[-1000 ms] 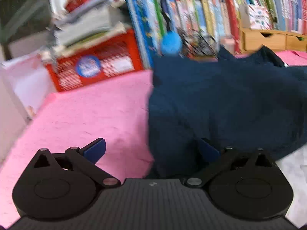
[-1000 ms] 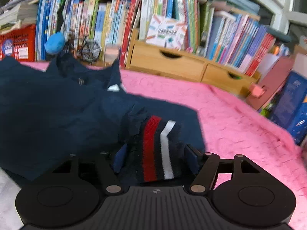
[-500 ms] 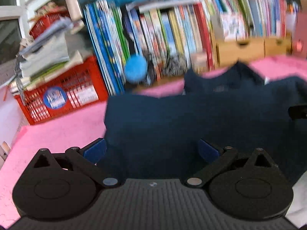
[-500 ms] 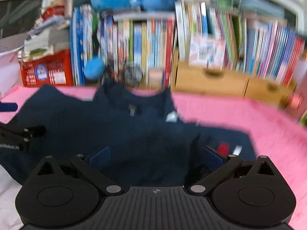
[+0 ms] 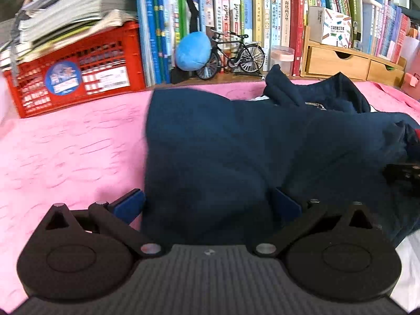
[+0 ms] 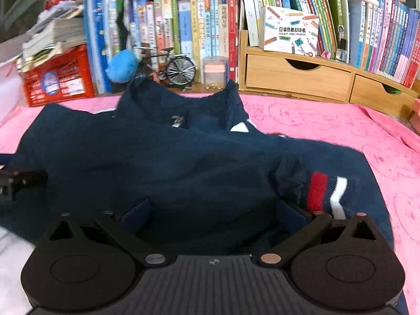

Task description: Fold clothes

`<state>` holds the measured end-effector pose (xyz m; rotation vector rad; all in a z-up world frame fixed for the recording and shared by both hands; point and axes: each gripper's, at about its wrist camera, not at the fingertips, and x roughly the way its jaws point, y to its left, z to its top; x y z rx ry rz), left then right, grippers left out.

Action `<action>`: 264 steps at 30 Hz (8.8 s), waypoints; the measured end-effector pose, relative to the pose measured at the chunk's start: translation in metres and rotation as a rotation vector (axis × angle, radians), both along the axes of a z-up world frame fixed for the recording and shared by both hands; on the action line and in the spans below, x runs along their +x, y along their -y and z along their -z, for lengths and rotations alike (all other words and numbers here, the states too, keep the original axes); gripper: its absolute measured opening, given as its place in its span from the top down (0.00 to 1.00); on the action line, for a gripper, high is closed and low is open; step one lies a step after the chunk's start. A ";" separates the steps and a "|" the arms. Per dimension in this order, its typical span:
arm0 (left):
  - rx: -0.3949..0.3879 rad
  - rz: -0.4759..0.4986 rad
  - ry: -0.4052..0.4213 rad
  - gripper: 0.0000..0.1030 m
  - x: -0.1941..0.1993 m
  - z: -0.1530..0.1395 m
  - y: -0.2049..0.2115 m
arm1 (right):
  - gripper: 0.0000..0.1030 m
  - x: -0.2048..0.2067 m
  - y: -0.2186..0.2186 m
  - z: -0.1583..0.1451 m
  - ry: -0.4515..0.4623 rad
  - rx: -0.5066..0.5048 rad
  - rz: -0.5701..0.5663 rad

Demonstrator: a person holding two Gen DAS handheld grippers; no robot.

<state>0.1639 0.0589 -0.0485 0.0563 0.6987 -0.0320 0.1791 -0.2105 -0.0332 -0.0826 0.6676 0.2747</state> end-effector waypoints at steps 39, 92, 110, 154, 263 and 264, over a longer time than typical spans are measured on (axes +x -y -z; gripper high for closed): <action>0.308 -0.156 0.060 0.00 -0.056 0.000 -0.029 | 0.36 0.024 -0.002 -0.009 0.057 -0.182 0.161; -0.072 -0.186 0.117 0.00 -0.143 -0.063 -0.064 | 0.03 -0.175 0.045 -0.067 0.266 0.190 0.027; -0.069 0.082 -0.154 0.00 -0.301 0.003 0.063 | 0.00 -0.356 0.045 0.019 0.046 -0.004 -0.042; -0.191 0.254 -0.243 0.00 -0.221 0.095 -0.001 | 0.00 -0.260 0.084 0.098 -0.143 0.057 -0.086; -0.505 -0.152 0.118 0.18 -0.097 -0.094 -0.166 | 0.14 -0.021 0.091 -0.084 -0.011 0.373 -0.043; -0.470 -0.089 0.144 0.16 -0.103 -0.096 -0.161 | 0.13 -0.028 0.092 -0.089 0.049 0.307 -0.076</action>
